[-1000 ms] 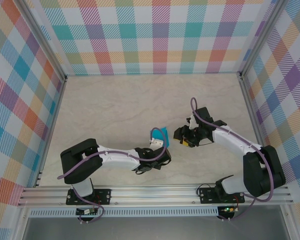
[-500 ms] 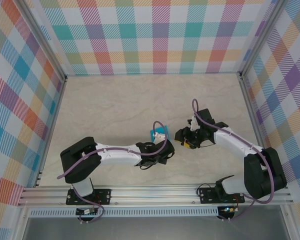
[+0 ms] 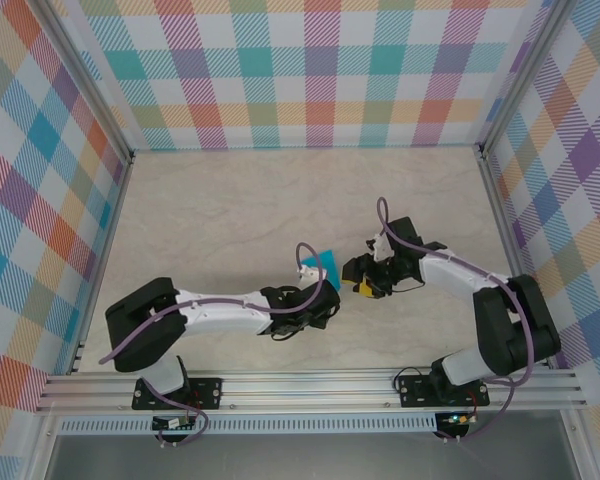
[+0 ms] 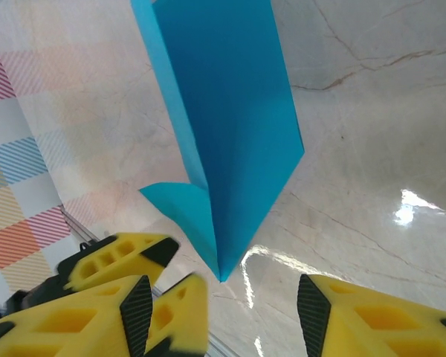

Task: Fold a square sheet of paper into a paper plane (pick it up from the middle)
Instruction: Third fold the triangle at the center of the table, then rotate the paper at the center of the table.

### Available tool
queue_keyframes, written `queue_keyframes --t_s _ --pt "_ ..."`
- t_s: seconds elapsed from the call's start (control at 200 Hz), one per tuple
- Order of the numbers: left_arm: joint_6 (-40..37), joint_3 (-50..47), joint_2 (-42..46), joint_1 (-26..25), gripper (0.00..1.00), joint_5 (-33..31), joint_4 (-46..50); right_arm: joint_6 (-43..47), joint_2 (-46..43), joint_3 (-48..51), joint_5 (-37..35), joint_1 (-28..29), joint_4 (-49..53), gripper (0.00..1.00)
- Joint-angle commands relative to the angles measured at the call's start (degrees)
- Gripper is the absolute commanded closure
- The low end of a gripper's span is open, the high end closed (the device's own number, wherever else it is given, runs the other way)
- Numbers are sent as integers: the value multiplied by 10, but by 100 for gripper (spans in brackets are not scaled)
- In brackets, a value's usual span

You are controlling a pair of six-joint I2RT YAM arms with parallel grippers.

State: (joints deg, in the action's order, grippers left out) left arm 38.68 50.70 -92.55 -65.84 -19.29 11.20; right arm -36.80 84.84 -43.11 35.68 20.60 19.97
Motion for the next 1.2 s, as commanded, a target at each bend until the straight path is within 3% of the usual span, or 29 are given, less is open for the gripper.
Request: queue_keyframes --t_s 0.0,0.25,0.555,0.83,1.085,1.195 --pt "1 -38 66 3 57 -7 -27 13 38 -31 46 -4 -29 43" --pt "20 -91 159 26 55 -19 -6 39 95 -55 106 4 -55 42" --pt "63 -156 243 83 51 -2 -7 120 170 -105 107 36 -28 49" --pt "70 -171 250 96 49 13 -3 191 210 -136 99 57 1 59" --pt "64 -164 243 99 49 20 3 235 212 -143 94 68 26 57" --pt "64 -163 243 98 49 23 5 240 223 -154 80 71 34 63"
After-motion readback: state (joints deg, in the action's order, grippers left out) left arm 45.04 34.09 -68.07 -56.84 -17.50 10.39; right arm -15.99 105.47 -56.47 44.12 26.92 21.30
